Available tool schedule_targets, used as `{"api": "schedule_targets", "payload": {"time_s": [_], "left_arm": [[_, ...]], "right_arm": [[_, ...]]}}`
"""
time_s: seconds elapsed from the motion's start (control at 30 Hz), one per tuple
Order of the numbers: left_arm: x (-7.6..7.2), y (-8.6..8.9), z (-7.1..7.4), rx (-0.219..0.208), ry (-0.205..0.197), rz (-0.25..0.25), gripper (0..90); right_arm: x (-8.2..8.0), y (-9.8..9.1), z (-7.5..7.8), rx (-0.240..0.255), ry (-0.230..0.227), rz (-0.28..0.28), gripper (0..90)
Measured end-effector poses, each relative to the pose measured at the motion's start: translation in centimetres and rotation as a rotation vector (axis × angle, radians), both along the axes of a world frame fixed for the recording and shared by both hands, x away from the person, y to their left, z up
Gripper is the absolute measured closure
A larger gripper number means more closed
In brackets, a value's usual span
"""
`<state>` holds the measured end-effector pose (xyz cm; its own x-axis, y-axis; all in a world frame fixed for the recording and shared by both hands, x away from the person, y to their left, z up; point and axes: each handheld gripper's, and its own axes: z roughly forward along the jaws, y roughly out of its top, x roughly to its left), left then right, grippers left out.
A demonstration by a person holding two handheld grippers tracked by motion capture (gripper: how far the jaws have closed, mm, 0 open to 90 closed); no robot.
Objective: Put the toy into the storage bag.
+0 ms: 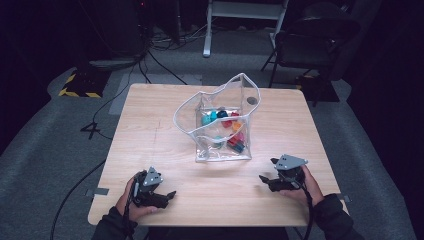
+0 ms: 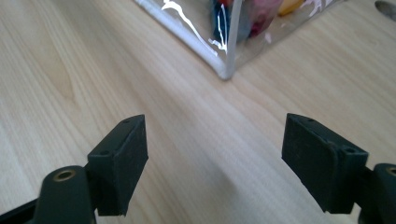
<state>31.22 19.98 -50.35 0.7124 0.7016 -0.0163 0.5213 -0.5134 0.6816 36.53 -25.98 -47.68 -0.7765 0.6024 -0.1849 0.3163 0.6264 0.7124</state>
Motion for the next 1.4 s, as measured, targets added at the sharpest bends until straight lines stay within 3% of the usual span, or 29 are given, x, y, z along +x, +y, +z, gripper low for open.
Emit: {"api": "schedule_targets", "payload": {"time_s": [0.23, 0.67, 1.07, 1.4], "left_arm": [[0.0, 0.0, 0.0, 0.000, 0.000, 0.000, 15.1], [-0.1, 0.0, 0.0, -0.006, -0.002, 0.009, 15.3], [-0.2, 0.1, 0.0, 0.000, -0.007, 0.012, 15.4], [-0.1, 0.0, 0.0, -0.004, -0.001, 0.010, 15.1]], "right_arm": [[-0.9, -1.8, -1.5, 0.036, 0.041, -0.010, 22.9], [-2.3, -6.0, -2.7, 0.137, 0.114, -0.110, 21.4], [-3.0, -10.2, -2.7, 0.154, 0.104, -0.310, 21.9], [-2.7, -10.6, -2.7, 0.158, 0.103, -0.331, 21.7]]}}
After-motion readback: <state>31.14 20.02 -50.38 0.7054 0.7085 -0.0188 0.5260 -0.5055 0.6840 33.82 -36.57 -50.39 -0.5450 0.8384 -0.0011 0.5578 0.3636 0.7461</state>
